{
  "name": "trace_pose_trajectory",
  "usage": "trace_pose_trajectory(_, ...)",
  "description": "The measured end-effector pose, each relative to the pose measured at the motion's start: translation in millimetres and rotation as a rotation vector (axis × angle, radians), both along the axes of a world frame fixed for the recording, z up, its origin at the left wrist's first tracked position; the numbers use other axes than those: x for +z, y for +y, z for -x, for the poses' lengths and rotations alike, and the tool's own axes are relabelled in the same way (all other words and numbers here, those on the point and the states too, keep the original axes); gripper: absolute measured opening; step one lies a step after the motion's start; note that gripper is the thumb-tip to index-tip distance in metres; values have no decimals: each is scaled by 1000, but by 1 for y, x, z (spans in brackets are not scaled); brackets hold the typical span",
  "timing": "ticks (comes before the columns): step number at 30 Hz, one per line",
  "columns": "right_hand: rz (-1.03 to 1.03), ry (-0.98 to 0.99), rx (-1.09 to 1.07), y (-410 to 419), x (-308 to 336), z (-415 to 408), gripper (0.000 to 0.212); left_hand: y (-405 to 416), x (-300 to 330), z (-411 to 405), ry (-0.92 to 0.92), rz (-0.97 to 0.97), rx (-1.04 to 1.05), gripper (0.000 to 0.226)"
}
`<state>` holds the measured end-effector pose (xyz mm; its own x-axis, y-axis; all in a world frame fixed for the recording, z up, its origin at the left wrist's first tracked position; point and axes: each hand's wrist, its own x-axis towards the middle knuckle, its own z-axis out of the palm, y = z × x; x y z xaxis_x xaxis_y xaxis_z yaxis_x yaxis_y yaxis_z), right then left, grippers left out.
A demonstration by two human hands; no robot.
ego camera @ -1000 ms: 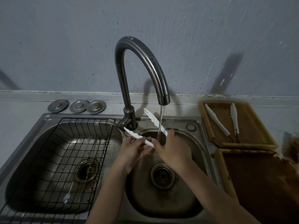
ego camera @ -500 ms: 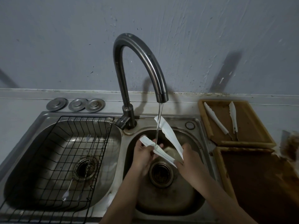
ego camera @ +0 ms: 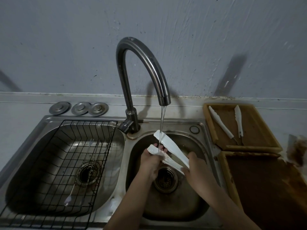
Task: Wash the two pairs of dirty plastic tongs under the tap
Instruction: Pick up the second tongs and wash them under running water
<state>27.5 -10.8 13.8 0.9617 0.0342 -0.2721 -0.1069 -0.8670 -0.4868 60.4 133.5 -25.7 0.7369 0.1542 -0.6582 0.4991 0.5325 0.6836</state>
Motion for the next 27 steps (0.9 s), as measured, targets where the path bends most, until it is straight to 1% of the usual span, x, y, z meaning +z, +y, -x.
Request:
trace_pose_trajectory(1,-3,-4,0,0,0,0,29,0,0,0,-22,-1,-12,53)
trace_pose_trajectory(3,-5,-11,8,0,0,1,28,1,4,-1,-26,-51,-20,48)
trace_pose_trajectory(5,-9,-9,12,0,0,2,28,4,4,-1,-52,-116,-31,34)
trace_pose_trajectory(7,-23,-10,9,0,0,2,30,4,10,2,-77,-260,-64,17)
trace_pose_trajectory(9,-34,-13,13,1,0,1,32,7,8,1,-87,-422,-93,24)
trace_pose_trajectory(10,-40,-21,20,2,0,1,33,9,7,-1,-81,-471,-91,27)
trace_pose_trajectory(11,-42,-30,29,2,0,0,34,11,5,-2,-75,-471,-89,26)
trace_pose_trajectory(12,-41,-42,36,2,1,0,35,11,8,-2,-72,-408,-84,23)
trace_pose_trajectory(14,-24,-71,53,0,0,-2,37,11,13,-2,-86,-185,-128,13)
trace_pose_trajectory(15,-11,-81,64,0,-1,-3,38,11,15,-2,-93,-107,-142,21)
trace_pose_trajectory(17,-1,-96,80,0,-1,-4,35,7,18,-2,-107,-54,-142,36)
trace_pose_trajectory(18,-13,-101,90,1,-2,-5,34,7,18,-3,-108,-41,-123,40)
trace_pose_trajectory(20,-51,-100,97,4,-3,-5,32,6,18,-5,-122,-24,-112,40)
trace_pose_trajectory(21,-60,-91,91,4,-3,-5,28,7,19,-6,-170,17,-130,41)
trace_pose_trajectory(23,-61,-75,84,5,-3,-7,21,13,23,-4,-346,187,-208,48)
trace_pose_trajectory(25,-17,-83,97,6,0,-11,21,19,29,-3,-503,340,-286,57)
trace_pose_trajectory(26,10,-96,111,7,2,-13,23,20,33,-3,-535,372,-289,60)
trace_pose_trajectory(27,37,-114,130,10,5,-14,24,19,36,-4,-529,383,-253,60)
